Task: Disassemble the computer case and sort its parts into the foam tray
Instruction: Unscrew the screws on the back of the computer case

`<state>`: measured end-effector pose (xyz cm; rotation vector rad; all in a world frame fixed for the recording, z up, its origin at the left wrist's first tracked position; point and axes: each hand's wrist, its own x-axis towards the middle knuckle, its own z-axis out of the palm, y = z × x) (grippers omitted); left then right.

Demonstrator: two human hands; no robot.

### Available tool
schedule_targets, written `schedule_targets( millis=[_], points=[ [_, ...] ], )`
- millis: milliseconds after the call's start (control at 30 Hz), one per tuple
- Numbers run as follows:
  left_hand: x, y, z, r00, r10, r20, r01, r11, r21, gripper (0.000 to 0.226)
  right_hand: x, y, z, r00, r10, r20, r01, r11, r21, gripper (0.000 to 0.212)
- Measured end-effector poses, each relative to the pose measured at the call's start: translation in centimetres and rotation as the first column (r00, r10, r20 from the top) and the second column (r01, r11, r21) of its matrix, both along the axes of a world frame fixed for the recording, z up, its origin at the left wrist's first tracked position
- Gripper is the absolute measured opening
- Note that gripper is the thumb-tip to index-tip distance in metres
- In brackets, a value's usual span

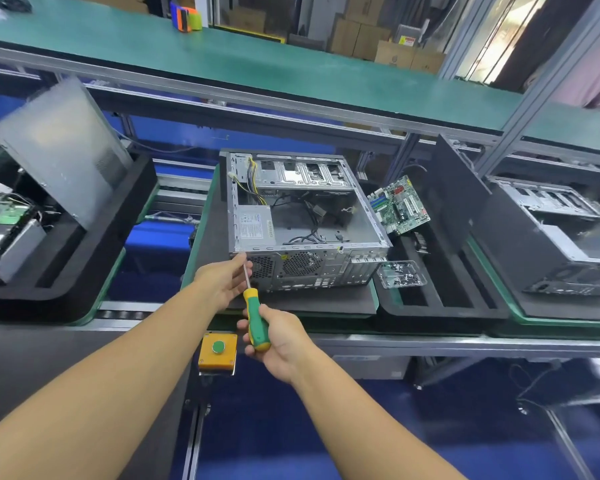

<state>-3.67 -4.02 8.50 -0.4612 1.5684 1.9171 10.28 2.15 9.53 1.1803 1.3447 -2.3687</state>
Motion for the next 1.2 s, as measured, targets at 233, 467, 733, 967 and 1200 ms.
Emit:
schedule_targets(
  millis=[233, 467, 733, 967, 1200],
  points=[
    [1.4, 0.1, 0.5, 0.997, 0.068, -0.027, -0.065, 0.992, 0.112, 0.017, 1.3, 1.7, -0.9, 0.99, 0.1, -0.103, -0.079, 0.979, 0.188, 0.018],
    [1.3, 1.1, 2.1, 0.966, -0.154, -0.209, 0.107, 0.969, -0.222, 0.033, 1.8, 5.5, 0.1, 0.935, -0.129, -0.332, 0.156, 0.986, 0.056, 0.019],
    [6.0, 10.3, 3.9, 0.355, -0.665, -0.658, 0.412, 0.742, -0.528, 0.01, 3.2, 14.1, -0.4, 0.934, -0.222, -0.279, 0.257, 0.962, 0.095, 0.015],
    [6.4, 21.0, 3.9, -0.022, -0.718, -0.695, 0.382, 0.637, -0.67, 0.014, 4.5, 25.3, -0.8, 0.909, -0.254, -0.331, 0.257, 0.966, -0.037, 0.019],
    [5.9, 32.3, 5.9, -0.214, -0.753, -0.622, 0.312, 0.55, -0.775, 0.022, 4.4, 36.8, 0.2, 0.904, -0.197, -0.38, 0.2, 0.979, -0.031, 0.01]
  ],
)
